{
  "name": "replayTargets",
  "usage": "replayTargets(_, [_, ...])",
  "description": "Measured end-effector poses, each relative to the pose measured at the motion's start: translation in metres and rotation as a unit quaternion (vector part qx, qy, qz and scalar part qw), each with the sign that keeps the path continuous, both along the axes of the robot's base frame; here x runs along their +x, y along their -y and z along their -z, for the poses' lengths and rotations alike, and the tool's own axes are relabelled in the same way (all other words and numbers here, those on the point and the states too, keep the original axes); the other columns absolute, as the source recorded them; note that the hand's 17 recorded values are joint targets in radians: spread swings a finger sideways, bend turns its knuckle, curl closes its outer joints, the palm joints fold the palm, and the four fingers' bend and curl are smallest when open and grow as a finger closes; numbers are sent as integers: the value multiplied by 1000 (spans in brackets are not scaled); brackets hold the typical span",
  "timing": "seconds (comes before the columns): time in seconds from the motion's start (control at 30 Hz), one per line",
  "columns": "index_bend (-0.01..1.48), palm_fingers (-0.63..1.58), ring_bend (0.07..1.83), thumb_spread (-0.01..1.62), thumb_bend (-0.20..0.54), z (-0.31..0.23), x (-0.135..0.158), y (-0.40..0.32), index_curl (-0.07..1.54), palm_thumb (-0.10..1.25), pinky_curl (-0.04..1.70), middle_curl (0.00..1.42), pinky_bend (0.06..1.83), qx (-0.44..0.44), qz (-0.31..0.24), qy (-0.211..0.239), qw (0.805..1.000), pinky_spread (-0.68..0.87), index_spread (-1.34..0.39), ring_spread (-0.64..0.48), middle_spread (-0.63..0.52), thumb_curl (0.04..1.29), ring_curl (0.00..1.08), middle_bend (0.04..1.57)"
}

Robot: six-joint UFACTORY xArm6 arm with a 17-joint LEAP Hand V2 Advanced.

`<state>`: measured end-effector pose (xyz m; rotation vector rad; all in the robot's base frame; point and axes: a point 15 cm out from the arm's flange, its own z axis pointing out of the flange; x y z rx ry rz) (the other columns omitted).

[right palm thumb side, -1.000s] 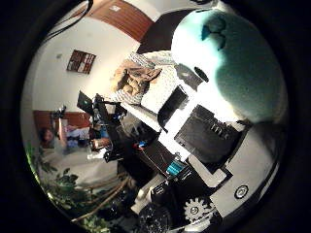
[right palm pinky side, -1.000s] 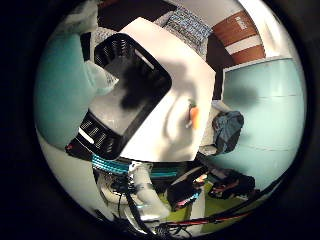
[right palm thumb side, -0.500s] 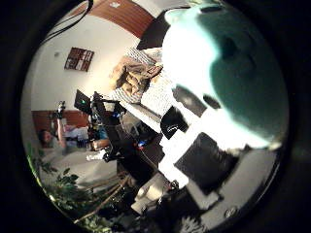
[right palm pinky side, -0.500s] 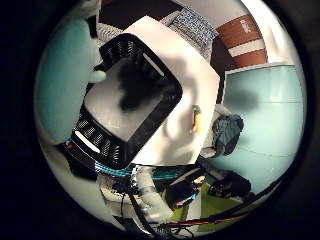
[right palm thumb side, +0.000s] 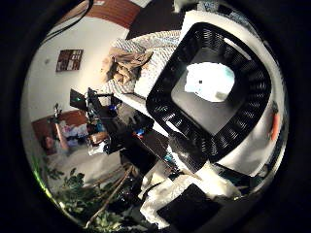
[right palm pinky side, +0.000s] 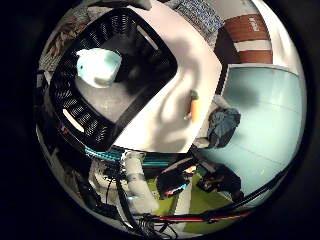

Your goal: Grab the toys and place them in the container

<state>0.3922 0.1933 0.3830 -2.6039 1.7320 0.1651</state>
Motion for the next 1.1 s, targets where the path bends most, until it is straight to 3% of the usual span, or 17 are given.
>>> replayTargets(0.33, [154,153,367,1174,-20,-25,14,113,287,603,411,347,501,1,93,8,996,490,-338,194,11,377,270,218])
replayTargets(0.6, [154,154,371,1164,-24,-36,16,223,271,566,360,337,491,5,206,22,978,469,-272,195,30,360,260,206])
replayTargets(1.1, [155,127,357,1103,-24,53,50,368,256,481,312,343,503,-17,344,27,938,454,-128,222,119,317,249,248])
